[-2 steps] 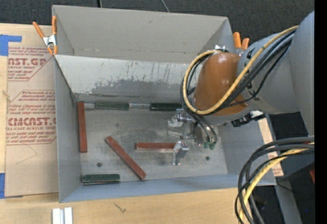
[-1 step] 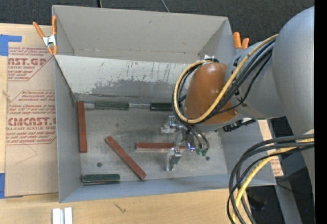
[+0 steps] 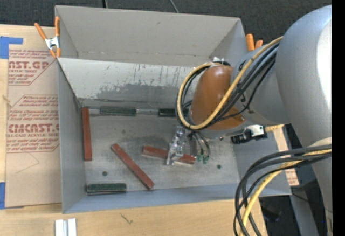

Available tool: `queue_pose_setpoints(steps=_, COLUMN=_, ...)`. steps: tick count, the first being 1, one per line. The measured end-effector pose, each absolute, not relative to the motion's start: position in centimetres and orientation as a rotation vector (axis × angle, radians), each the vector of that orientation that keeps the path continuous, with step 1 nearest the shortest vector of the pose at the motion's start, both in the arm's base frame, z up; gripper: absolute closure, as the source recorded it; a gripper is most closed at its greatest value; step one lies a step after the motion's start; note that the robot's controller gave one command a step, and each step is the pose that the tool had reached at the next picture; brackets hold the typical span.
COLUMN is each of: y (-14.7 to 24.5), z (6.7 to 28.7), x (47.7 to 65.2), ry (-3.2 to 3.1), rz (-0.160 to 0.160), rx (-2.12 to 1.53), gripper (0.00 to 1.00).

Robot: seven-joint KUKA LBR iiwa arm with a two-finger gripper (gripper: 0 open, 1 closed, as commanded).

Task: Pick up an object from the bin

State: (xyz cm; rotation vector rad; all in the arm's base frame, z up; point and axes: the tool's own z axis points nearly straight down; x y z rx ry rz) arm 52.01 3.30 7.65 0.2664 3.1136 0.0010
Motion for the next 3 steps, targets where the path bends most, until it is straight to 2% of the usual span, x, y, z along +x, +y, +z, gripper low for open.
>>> queue_pose_setpoints(steps=2, y=3.3, z=7.9, x=52.0, ry=3.115, rz=0.001, rx=0.266, gripper=1.00)
queue_pose_setpoints(steps=3, y=3.3, z=8.8, x=51.8, ry=3.125, rz=0.001, rx=0.266, gripper=1.00)
